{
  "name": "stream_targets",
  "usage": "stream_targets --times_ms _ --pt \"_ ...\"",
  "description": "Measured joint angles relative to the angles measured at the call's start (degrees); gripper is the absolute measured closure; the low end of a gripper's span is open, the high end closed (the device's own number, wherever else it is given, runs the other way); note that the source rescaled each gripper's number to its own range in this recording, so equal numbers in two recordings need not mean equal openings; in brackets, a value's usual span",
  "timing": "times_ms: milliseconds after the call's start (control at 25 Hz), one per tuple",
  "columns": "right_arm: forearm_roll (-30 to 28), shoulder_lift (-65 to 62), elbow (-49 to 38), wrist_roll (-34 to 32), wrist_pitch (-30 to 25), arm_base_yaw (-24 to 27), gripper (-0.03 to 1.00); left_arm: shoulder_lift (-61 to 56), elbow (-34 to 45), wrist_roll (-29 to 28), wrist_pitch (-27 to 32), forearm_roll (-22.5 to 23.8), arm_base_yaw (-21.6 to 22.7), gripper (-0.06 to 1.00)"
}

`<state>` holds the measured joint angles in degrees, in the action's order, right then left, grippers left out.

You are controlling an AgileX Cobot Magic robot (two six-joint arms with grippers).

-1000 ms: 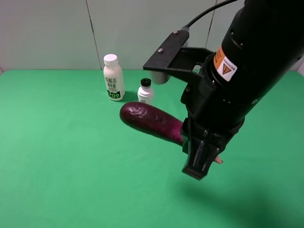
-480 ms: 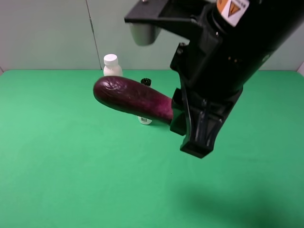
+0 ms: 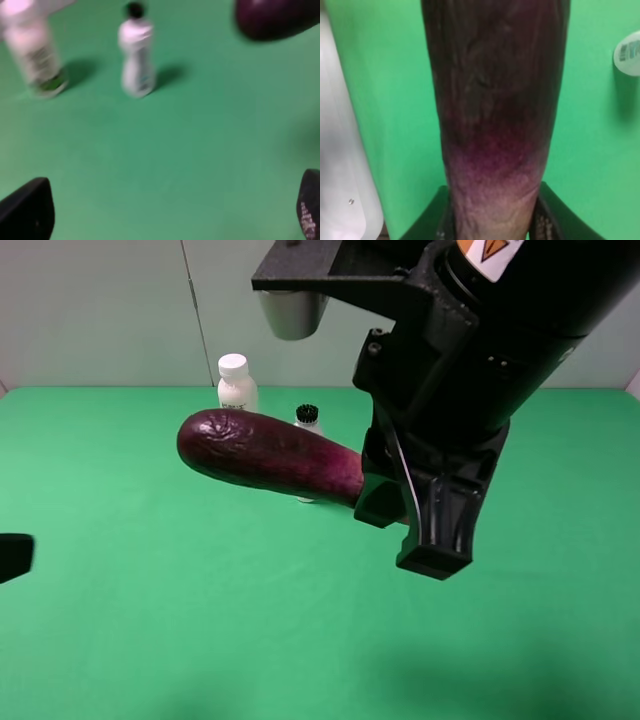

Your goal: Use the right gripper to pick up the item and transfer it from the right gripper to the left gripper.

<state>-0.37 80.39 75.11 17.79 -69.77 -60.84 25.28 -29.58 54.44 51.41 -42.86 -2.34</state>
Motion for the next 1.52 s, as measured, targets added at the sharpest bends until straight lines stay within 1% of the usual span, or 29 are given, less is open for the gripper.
stream_targets --times_ms 120,200,280,360,640,800,960,1280,1520 --pt "0.4 0.0 0.0 1.6 0.0 0.0 0.96 4.8 0.0 11.3 -0.7 -7.5 -0.6 0.01" --pt "0.7 0.0 0.0 2.5 0.0 0.0 0.96 7.1 0.0 18.4 -0.8 -11.3 -1.5 0.01" --pt "1.6 0.0 0.0 3.7 0.0 0.0 0.96 9.5 0.0 23.5 -0.7 -14.4 -2.7 0.01" --pt "2.8 0.0 0.0 4.6 0.0 0.0 0.96 11.6 0.0 27.2 -0.7 -16.2 -3.9 0.01" --pt "4.2 0.0 0.0 7.0 0.3 0.0 0.96 19.0 0.0 32.2 -1.0 -18.3 -8.0 0.01" --pt "4.7 0.3 0.0 7.9 0.4 -0.1 0.96 23.7 -0.8 36.1 -1.4 -21.4 -10.1 0.01" --pt "5.0 1.1 0.0 8.3 0.5 -1.6 0.96 27.6 -2.5 39.1 -1.6 -24.0 -12.2 0.01" --pt "5.1 1.3 0.0 8.3 3.0 -1.8 0.96 31.4 -3.3 40.9 -0.8 -24.4 -15.8 0.01" --pt "5.6 1.3 0.0 8.7 4.3 -1.8 0.96 31.5 -3.3 42.8 -0.7 -24.4 -16.5 0.02"
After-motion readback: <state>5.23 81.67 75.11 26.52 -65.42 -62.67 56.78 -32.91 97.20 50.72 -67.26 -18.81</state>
